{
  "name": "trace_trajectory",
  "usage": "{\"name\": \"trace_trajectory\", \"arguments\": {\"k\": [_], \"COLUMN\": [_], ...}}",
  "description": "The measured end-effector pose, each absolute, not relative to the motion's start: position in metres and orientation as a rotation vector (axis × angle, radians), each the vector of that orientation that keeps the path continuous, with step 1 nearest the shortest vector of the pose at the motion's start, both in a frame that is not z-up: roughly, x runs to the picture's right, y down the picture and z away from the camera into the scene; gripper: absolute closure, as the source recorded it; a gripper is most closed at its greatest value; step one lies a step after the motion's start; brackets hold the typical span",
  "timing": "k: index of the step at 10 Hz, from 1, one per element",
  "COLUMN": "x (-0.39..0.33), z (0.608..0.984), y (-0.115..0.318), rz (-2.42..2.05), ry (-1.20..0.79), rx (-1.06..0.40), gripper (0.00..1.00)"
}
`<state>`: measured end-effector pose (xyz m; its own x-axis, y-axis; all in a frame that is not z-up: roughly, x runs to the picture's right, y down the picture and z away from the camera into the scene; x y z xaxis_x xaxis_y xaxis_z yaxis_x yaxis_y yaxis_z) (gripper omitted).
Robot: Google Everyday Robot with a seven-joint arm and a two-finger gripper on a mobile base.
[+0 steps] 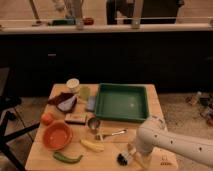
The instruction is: Place brush in red bowl
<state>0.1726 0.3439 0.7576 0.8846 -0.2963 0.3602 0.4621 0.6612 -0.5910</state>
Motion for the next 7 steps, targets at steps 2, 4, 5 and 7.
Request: {"name": "trace_trajectory", "arguments": {"k": [2, 4, 5, 7], "x": [0.1721, 0.1722, 0.1722, 0.172], "z": [0.7579, 0.7582, 0.7582, 0.7585], "y": [0.3451, 0.3459, 0.3461, 0.3467], "rz": [-0.433, -0.432, -0.432, -0.43], "ry": [-0.24, -0.238, -0.237, -0.236], "rx": [-0.731, -0.731, -0.731, -0.73], "gripper": [0.2, 0.2, 0.2, 0.3]}}
